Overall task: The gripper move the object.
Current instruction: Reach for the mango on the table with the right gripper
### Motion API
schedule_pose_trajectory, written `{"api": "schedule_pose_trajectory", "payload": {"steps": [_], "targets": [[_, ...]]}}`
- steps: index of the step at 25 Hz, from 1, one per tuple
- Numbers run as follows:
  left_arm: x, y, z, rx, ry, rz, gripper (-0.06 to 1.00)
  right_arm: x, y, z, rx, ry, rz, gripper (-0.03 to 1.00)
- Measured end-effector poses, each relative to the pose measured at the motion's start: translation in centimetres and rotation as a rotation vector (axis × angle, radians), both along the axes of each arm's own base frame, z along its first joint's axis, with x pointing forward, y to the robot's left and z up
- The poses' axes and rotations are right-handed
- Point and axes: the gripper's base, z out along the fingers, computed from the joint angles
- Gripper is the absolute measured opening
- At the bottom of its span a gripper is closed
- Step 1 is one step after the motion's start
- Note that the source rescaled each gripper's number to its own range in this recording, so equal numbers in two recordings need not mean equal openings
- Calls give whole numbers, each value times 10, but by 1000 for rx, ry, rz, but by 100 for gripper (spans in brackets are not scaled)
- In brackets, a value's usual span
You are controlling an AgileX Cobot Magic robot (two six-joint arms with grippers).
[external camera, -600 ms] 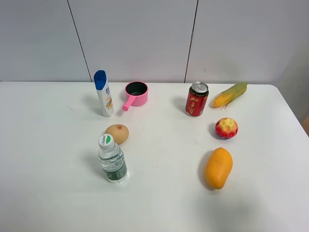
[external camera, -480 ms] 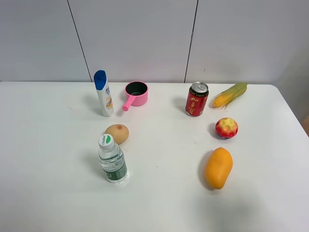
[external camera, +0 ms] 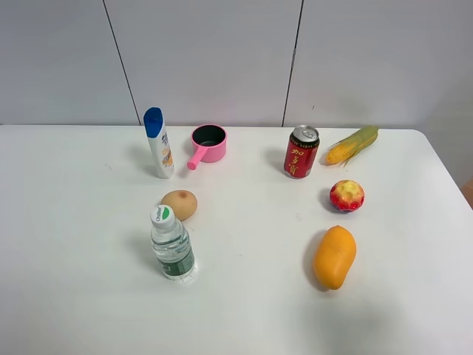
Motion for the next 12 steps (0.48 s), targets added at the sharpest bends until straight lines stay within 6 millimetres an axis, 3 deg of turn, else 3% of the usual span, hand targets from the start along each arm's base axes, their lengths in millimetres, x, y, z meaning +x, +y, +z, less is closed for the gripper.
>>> {"api": "schedule_pose_trajectory", "payload": {"steps": [6, 9, 12], "targets": [[0, 0, 0, 0, 0, 0, 100, 5, 0, 0, 12, 30, -4, 100], [0, 0, 0, 0, 0, 0, 100, 18, 1, 0, 34, 116, 0, 100], [0, 0, 0, 0, 0, 0, 100, 47, 3, 0, 86, 262, 15, 100]]}}
